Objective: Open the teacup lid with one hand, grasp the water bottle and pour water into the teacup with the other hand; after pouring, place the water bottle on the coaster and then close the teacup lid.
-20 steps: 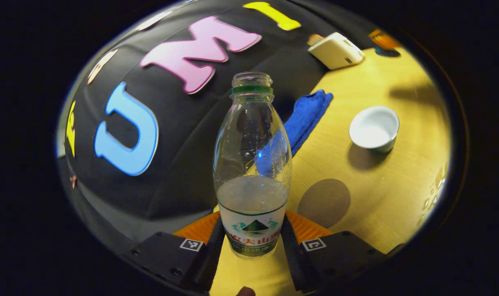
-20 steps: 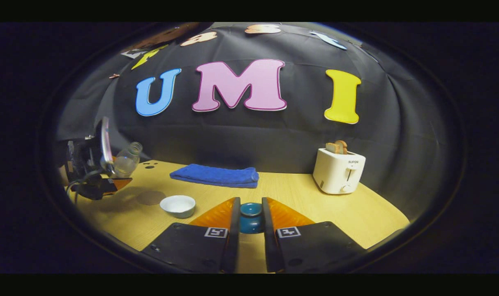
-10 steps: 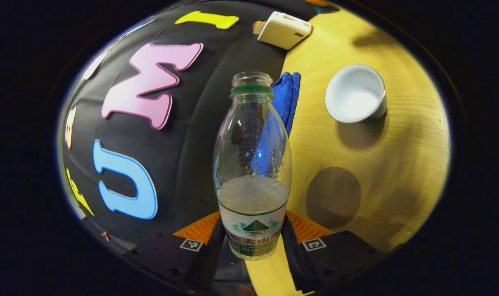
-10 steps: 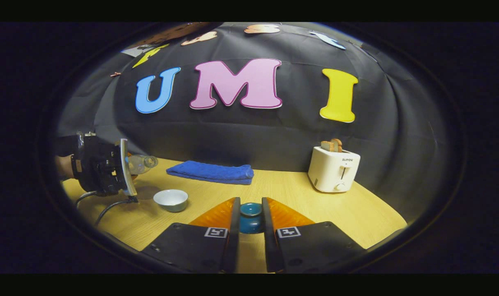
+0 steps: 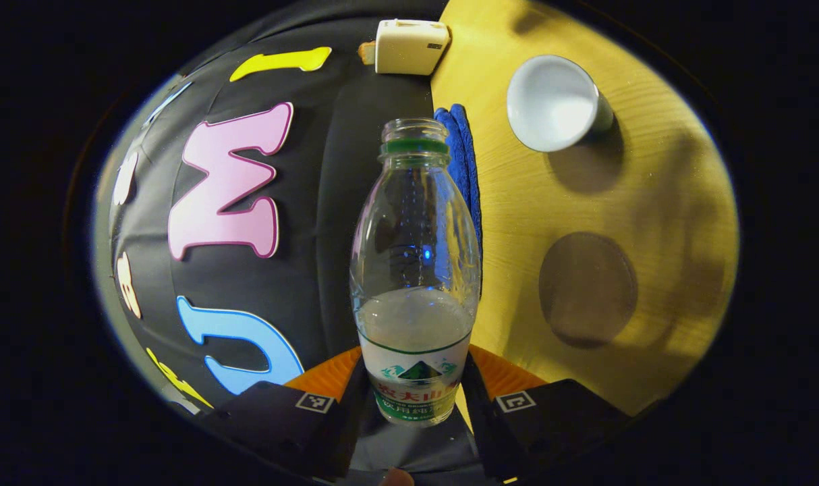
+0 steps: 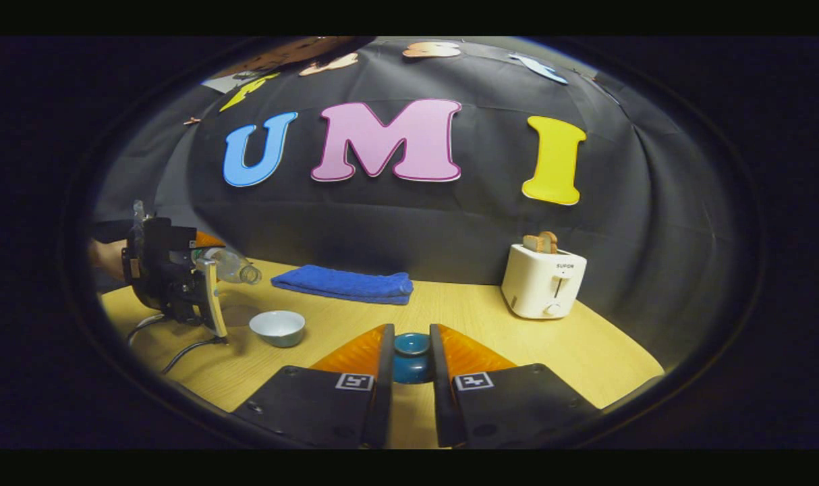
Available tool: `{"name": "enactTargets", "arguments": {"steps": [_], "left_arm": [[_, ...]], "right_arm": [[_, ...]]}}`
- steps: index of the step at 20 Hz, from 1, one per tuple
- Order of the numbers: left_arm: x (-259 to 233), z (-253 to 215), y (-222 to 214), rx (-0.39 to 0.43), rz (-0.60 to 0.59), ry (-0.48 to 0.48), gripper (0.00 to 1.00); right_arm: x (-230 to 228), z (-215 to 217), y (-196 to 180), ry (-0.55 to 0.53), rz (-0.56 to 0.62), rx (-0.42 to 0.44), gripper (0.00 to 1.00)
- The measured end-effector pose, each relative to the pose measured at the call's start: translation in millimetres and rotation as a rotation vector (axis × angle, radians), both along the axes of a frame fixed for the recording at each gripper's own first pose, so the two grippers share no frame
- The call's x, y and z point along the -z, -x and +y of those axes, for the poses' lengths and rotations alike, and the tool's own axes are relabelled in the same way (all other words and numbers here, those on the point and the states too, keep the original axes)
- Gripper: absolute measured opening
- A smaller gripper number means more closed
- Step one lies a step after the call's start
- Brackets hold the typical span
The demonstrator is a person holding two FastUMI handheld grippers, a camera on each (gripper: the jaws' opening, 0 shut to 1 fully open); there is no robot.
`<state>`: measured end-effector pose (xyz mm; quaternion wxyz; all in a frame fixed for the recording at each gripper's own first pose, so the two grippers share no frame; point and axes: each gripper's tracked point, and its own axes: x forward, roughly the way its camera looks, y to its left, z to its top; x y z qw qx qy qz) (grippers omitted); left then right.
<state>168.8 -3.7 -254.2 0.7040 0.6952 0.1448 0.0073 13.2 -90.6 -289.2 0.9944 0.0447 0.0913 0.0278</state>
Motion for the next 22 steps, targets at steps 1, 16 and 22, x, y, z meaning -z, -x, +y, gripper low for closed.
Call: {"name": "enactTargets", "arguments": {"steps": [1, 16, 22], "left_arm": [[0, 0, -1, 0.008, -0.002, -0.014, 0.72], [-12, 4, -8, 0.069, -0.04, -0.147, 0.72], [-22, 2, -10, 0.093, -0.07, -0.19, 0.72]], "right_arm": [[-1, -1, 0, 0.003, -0.002, 0.001, 0.29], [-3, 1, 7, 0.039, -0.011, 0.0, 0.29], [-3, -1, 9, 0.049, -0.012, 0.003, 0.29]]}}
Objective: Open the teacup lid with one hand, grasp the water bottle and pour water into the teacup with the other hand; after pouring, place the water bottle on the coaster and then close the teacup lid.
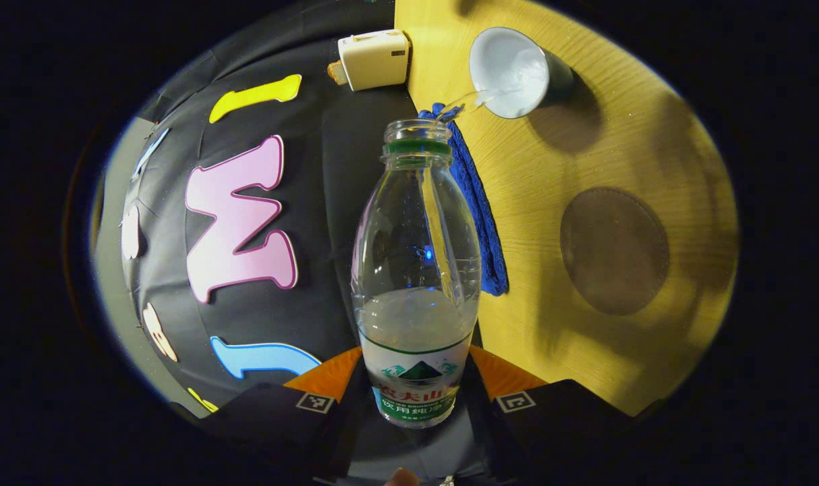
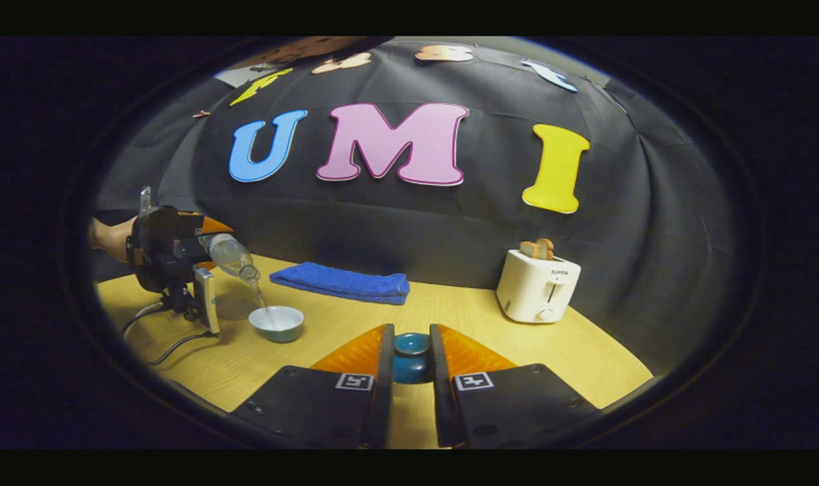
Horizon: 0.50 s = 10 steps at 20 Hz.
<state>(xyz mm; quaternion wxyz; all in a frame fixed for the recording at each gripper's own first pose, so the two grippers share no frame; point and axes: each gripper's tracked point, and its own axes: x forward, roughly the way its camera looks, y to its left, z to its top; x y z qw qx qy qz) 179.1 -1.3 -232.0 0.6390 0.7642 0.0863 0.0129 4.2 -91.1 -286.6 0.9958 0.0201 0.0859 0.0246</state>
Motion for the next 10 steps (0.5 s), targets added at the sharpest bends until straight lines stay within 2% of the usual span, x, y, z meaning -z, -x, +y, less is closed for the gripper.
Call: {"name": "enactTargets", "arguments": {"steps": [1, 2, 4, 5, 6, 7, 8, 10], "left_arm": [[-3, -1, -1, 0.008, -0.006, -0.007, 0.72], [-4, -2, -3, 0.018, -0.012, -0.016, 0.71], [-8, -2, -6, 0.034, -0.024, -0.038, 0.72], [-11, -3, -6, 0.037, -0.029, -0.045, 0.72], [-14, -2, -7, 0.04, -0.033, -0.049, 0.72], [-16, -2, -9, 0.043, -0.04, -0.055, 0.71], [-18, -2, -10, 0.046, -0.044, -0.062, 0.72], [-22, 0, -14, 0.049, -0.053, -0.072, 0.72]], "right_arm": [[0, -1, 0, 0.003, -0.001, 0.001, 0.29], [0, -1, 0, 0.008, -0.003, 0.001, 0.34], [0, -2, 0, 0.014, -0.003, 0.001, 0.34], [0, -2, 0, 0.015, -0.003, 0.0, 0.29], [0, -2, 0, 0.017, -0.004, 0.0, 0.29], [-1, -2, 0, 0.018, -0.005, 0.0, 0.34], [0, -3, 1, 0.018, -0.006, 0.002, 0.29], [1, -3, 1, 0.015, -0.004, 0.005, 0.29]]}}
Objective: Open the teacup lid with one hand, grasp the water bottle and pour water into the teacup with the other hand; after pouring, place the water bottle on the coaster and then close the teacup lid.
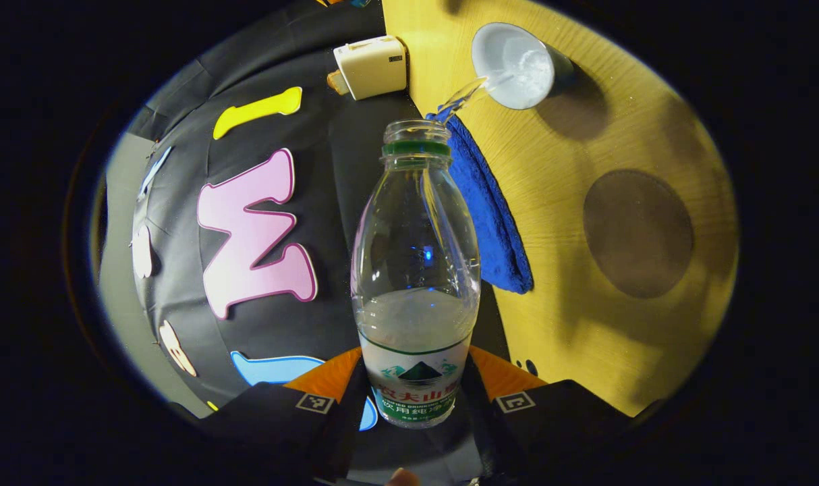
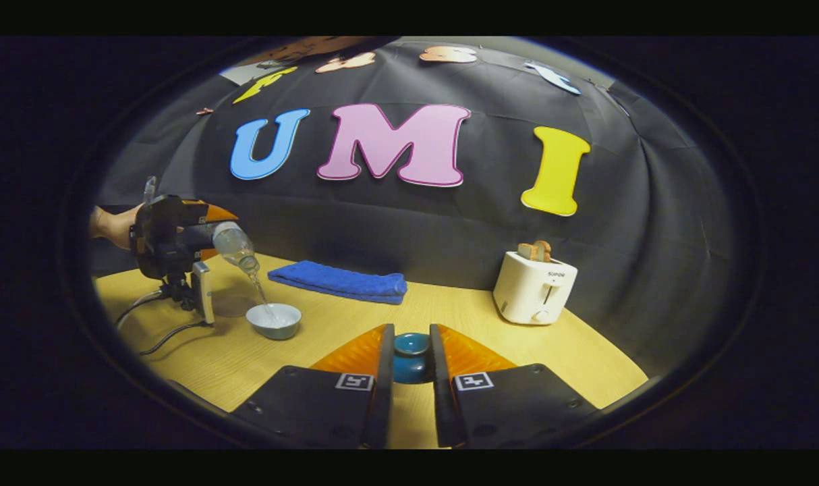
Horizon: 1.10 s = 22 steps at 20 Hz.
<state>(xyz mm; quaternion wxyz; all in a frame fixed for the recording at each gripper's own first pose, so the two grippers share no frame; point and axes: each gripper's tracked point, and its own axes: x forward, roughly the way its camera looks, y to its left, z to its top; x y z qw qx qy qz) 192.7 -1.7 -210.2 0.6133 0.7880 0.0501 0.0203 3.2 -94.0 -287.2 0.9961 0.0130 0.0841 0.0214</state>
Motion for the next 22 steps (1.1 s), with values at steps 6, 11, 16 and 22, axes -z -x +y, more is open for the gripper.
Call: {"name": "enactTargets", "arguments": {"steps": [6, 11, 16, 22], "left_arm": [[-16, -8, -1, 0.047, -0.054, -0.073, 0.72], [-25, -21, -6, 0.092, -0.093, -0.104, 0.71], [-41, -41, -12, 0.184, -0.126, -0.165, 0.72], [-65, -64, -21, 0.317, -0.204, -0.239, 0.71]], "right_arm": [[-2, -3, -1, 0.005, -0.007, 0.01, 0.29], [-2, -4, 0, 0.024, -0.007, 0.01, 0.34], [-3, -5, -1, 0.03, -0.015, 0.01, 0.29], [-7, -6, 2, 0.027, -0.026, 0.01, 0.29]]}}
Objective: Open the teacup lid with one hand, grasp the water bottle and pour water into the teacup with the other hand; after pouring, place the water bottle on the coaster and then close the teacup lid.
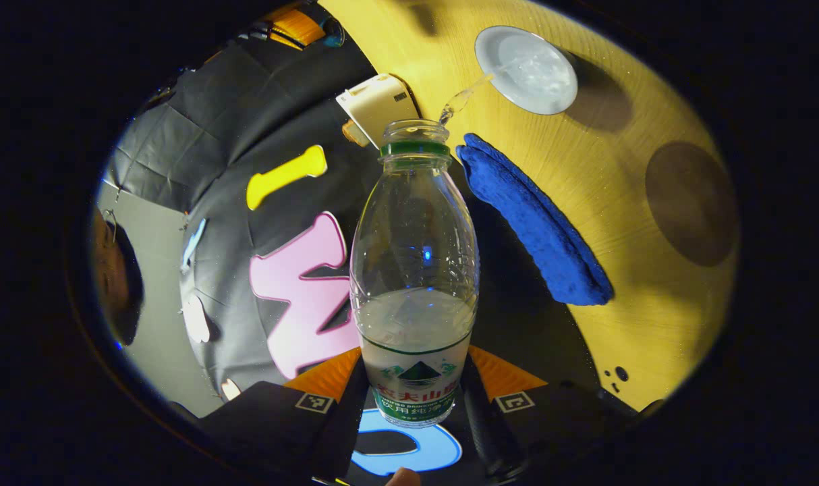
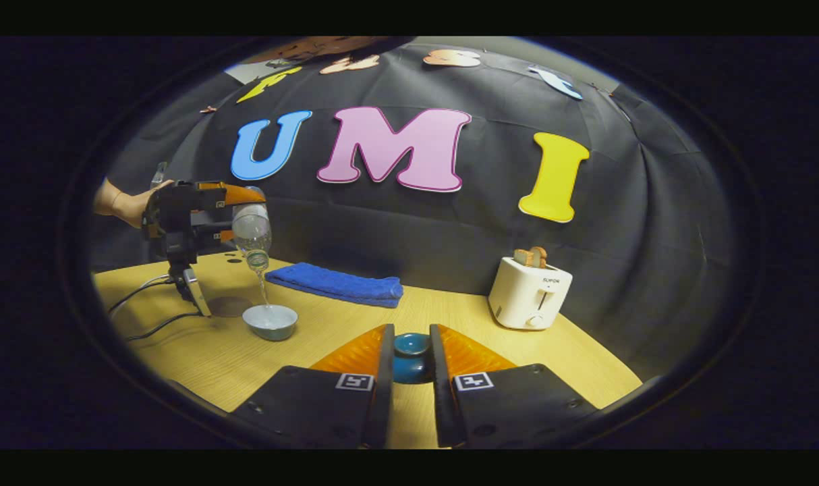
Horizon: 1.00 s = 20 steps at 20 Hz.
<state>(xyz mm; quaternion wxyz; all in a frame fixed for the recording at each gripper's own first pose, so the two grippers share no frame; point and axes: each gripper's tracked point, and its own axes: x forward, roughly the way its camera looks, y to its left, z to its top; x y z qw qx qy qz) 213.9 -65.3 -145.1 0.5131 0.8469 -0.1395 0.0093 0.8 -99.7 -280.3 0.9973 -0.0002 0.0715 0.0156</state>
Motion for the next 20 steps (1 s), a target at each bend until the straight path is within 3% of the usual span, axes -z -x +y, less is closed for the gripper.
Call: {"name": "enactTargets", "arguments": {"steps": [3, 4, 6, 7, 8, 11, 13, 14, 17, 18, 20], "left_arm": [[-12, -9, 0, 0.061, -0.055, -0.02, 0.71], [-15, -12, -2, 0.075, -0.067, -0.024, 0.71], [-18, -15, -1, 0.099, -0.1, -0.029, 0.72], [-21, -16, 0, 0.111, -0.115, -0.036, 0.67], [-23, -18, 3, 0.121, -0.134, -0.042, 0.72], [-18, -20, 1, 0.131, -0.139, -0.068, 0.71], [-15, -16, -2, 0.111, -0.133, -0.064, 0.72], [-16, -13, -1, 0.102, -0.128, -0.055, 0.71], [-14, -6, -7, 0.047, -0.082, 0.023, 0.71], [-18, -4, -7, 0.038, -0.073, 0.062, 0.72], [-24, 2, -7, 0.017, -0.042, 0.181, 0.72]], "right_arm": [[-2, -3, -1, 0.005, -0.004, 0.004, 0.29], [-4, -3, -1, 0.004, -0.005, 0.003, 0.34], [-7, -3, -1, 0.005, -0.012, 0.003, 0.29], [-8, -3, -1, 0.007, -0.014, 0.003, 0.29], [-9, -3, -2, 0.009, -0.017, 0.003, 0.24], [-9, -3, -1, 0.016, -0.015, 0.004, 0.34], [-9, 0, -1, 0.012, -0.013, -0.002, 0.24], [-9, 2, -1, 0.012, -0.013, -0.006, 0.24], [-8, 6, -2, 0.005, -0.009, -0.009, 0.24], [-8, 7, -2, 0.004, -0.01, -0.008, 0.29], [-7, 9, -3, 0.002, -0.009, -0.007, 0.29]]}}
